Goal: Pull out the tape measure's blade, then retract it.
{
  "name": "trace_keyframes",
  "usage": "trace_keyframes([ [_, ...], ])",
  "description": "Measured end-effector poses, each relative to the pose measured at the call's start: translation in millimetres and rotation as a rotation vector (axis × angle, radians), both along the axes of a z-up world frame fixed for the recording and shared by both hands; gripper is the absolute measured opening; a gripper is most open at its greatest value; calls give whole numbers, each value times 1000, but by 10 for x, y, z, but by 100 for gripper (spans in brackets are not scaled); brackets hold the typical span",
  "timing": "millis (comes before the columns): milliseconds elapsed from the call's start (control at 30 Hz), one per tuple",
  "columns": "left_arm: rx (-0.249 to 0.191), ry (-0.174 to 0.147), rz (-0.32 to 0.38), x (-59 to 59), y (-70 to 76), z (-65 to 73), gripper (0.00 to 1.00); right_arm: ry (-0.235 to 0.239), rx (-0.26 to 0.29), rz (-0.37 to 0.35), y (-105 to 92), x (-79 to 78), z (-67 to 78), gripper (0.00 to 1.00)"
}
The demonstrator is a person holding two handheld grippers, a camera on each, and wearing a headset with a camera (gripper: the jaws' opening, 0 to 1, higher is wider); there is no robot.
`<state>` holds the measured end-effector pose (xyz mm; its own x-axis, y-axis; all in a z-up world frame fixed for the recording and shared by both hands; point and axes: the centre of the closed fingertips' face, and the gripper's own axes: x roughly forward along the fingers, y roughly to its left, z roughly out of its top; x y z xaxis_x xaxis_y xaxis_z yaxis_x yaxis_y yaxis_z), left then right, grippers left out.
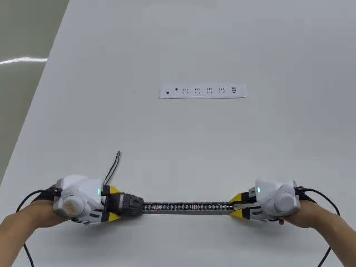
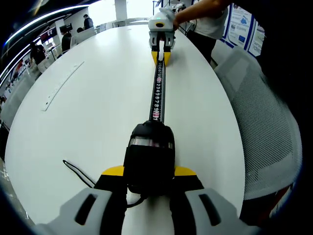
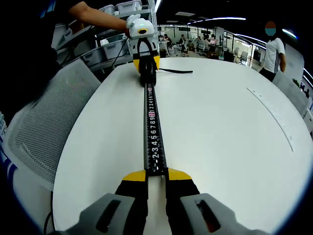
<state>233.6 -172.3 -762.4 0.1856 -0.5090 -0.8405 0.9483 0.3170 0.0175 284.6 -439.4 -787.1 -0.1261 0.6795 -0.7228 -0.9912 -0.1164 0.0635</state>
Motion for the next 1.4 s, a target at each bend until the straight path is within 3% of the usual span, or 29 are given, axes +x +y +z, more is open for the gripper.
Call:
trace_keyframes([
  [500,-19,-2,6,20,-36,-15,30,-68,-29,34,22,-10,7,13],
  [1033,-7,-14,-6,26,-36,-22,31,-91,-56,6,30,-28,14,18],
  [1400,-10,-33,51,59,-1,18,36,-92,-72,-22,-6,-43,6,25],
])
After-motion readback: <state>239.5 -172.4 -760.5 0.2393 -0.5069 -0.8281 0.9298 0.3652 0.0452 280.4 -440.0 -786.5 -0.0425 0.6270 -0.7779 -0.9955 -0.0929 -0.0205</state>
